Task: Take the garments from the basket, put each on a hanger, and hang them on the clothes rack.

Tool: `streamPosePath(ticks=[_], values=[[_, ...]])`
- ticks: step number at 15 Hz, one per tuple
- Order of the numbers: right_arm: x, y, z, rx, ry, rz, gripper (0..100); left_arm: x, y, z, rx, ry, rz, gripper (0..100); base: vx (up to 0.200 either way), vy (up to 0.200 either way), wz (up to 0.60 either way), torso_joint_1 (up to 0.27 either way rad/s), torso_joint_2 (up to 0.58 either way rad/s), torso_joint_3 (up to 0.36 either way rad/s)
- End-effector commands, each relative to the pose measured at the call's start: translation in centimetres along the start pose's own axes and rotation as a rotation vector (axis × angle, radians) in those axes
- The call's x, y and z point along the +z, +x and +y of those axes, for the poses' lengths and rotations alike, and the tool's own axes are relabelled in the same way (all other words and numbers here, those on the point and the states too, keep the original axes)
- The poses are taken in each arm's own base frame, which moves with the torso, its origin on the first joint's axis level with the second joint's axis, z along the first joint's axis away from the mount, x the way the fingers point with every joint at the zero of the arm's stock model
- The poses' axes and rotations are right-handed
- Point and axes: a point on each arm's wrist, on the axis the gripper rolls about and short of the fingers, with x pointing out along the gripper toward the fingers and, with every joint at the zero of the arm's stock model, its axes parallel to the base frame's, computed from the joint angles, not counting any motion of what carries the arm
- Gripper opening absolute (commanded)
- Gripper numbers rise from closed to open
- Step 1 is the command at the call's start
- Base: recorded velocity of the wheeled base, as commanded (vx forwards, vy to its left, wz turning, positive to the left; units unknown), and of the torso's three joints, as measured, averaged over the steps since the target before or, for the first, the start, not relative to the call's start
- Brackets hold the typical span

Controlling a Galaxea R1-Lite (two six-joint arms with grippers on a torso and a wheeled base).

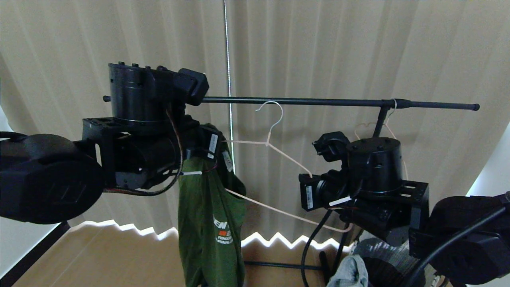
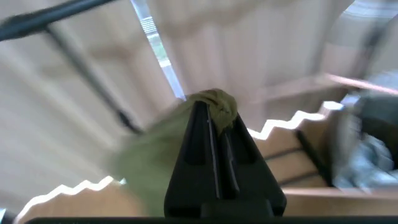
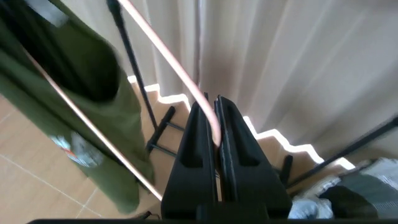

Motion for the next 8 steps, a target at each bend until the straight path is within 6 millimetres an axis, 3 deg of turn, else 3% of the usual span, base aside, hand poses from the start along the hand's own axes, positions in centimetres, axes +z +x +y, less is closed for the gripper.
streamPosePath(ticks=[1,4,8], values=[[0.3,-1.5,-0.8,-0.002,0.012,-0.017,0,0.1,0.2,1.5,0.047,-0.014,0.000,0,0.000,0.000,0.00,0.000,0.00,0.000],[0.9,-2.7,-1.0,0.007,0.019,-0.043,0,0.2,0.4,2.0,0.062,-0.015,0.000,0,0.000,0.000,0.00,0.000,0.00,0.000],[0.8,-2.5,-0.8,0.014,0.016,-0.040,0,0.2,0.5,1.6,0.049,0.011,-0.003,0,0.000,0.000,0.00,0.000,0.00,0.000]])
